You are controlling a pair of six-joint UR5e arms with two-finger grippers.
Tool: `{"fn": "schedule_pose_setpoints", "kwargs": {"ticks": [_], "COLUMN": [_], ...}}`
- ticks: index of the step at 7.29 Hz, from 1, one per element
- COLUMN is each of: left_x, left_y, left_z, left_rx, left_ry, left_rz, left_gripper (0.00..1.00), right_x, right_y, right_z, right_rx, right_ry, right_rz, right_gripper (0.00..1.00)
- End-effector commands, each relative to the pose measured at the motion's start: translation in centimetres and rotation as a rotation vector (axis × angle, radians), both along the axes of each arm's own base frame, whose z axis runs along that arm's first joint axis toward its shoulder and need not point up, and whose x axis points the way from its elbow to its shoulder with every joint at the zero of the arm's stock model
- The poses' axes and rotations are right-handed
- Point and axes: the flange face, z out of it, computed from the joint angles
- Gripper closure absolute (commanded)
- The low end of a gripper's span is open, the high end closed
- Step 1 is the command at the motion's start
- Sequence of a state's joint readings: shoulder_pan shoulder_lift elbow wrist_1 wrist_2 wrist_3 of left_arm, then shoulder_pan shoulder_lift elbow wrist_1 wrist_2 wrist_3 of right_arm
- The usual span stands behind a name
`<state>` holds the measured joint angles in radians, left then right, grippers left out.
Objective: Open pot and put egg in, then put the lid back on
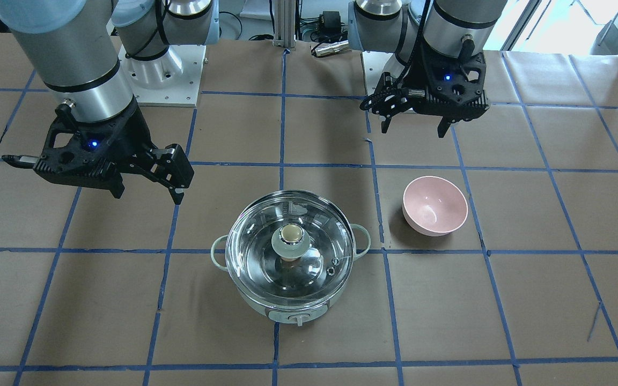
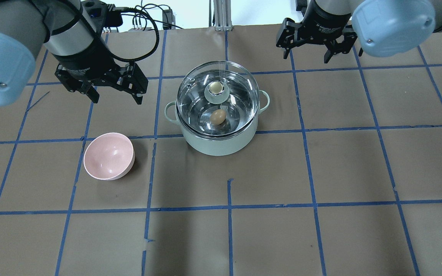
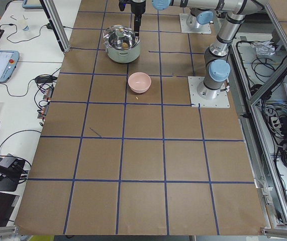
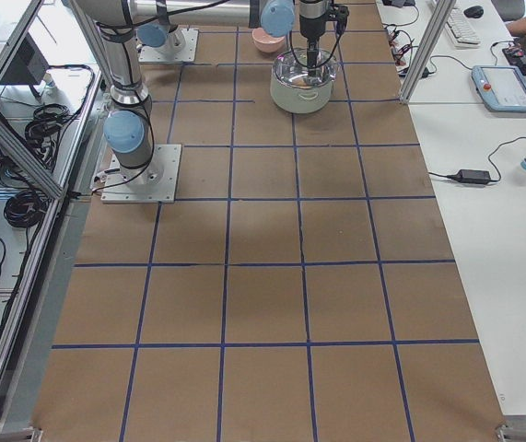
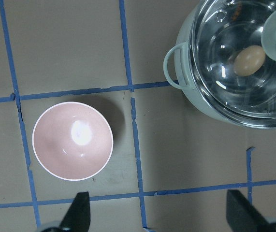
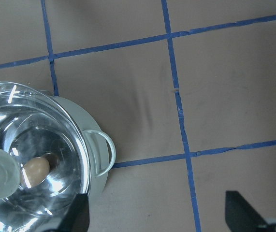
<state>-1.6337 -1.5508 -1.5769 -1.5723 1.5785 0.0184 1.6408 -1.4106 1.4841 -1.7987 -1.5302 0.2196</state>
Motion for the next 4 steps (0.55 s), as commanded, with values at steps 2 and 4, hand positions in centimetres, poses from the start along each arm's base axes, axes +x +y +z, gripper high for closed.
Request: {"fn": "schedule_pose_setpoints", "kwargs": {"ticks": [2,4], "left_x": [0.00,0.00], "left_y": [0.00,0.00], "left_z": [0.00,0.00], "left_rx": [0.000,0.000], "left_ry": [0.000,0.000], "left_rz": [0.000,0.002], "left_gripper": [0.00,0.00], "right_x": [0.11,0.28], "right_y": [0.08,0.15], "right_z": [-0.10,-0.12], "right_rx": [0.004,0.006], "right_ry": [-0.008,-0.008], "right_rz": [0.004,0.005], "right_gripper": [0.00,0.00]}}
